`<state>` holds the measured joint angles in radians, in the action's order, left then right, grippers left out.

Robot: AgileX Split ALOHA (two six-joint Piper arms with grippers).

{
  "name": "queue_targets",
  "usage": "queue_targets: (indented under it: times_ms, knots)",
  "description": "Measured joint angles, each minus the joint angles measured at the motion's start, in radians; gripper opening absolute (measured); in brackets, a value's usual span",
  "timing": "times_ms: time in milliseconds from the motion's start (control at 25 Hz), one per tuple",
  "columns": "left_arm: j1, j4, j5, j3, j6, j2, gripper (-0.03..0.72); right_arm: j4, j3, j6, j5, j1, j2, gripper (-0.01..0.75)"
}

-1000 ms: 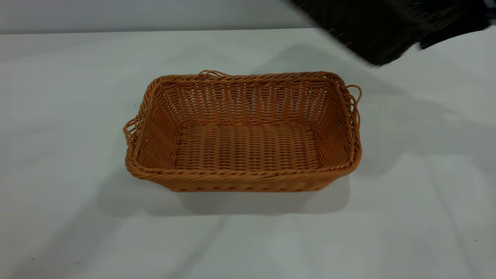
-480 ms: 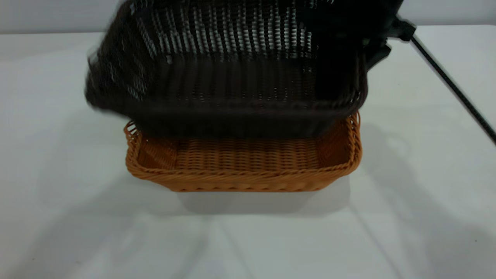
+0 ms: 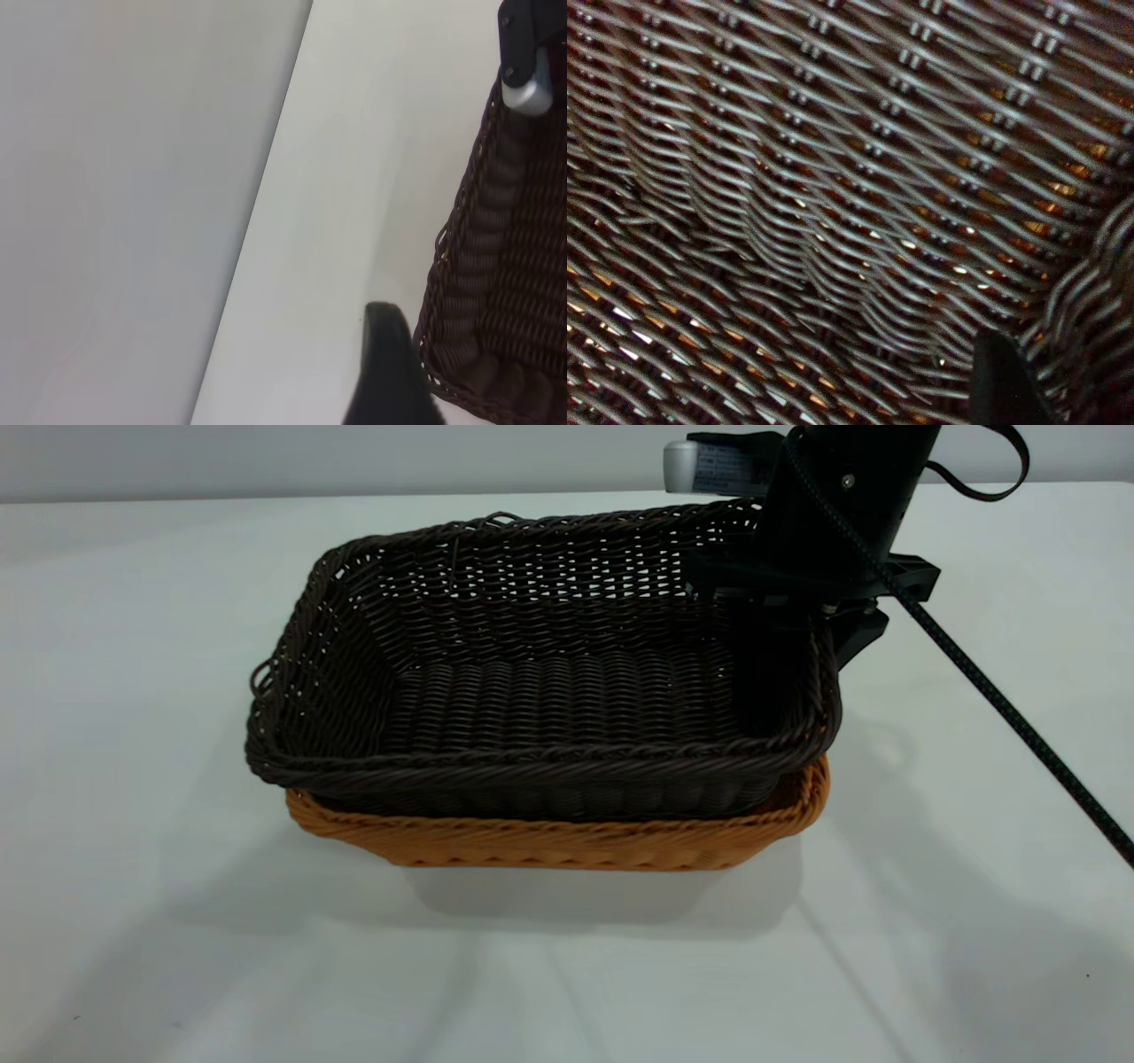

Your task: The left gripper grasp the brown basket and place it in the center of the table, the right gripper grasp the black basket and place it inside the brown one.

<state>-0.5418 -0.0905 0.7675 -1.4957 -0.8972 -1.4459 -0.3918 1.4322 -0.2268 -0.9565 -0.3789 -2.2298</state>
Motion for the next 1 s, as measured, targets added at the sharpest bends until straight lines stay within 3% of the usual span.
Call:
queue_targets:
  times_ms: [40, 160, 440, 520, 800, 1000]
  knots:
    - [0.000, 0.000, 0.001, 0.000, 0.000, 0.000, 0.407, 0.001, 0.000, 0.000, 0.002, 0.000, -0.001, 0.218]
    - [0.000, 0.000, 0.001, 0.000, 0.001, 0.000, 0.426, 0.002, 0.000, -0.005, -0.004, 0.000, 0.000, 0.255]
    - [0.000, 0.000, 0.001, 0.000, 0.001, 0.000, 0.430, 0.053, 0.023, -0.091, -0.158, -0.001, 0.054, 0.505]
    - [0.000, 0.000, 0.002, 0.000, 0.001, 0.000, 0.430, 0.106, 0.052, -0.092, -0.209, -0.001, 0.080, 0.547]
    - [0.000, 0.004, 0.018, 0.000, 0.001, 0.032, 0.432, 0.231, 0.130, 0.013, -0.244, -0.001, 0.171, 0.573]
    - [0.000, 0.008, 0.122, 0.000, 0.007, 0.153, 0.432, 0.246, 0.134, 0.055, -0.255, -0.001, 0.363, 0.573]
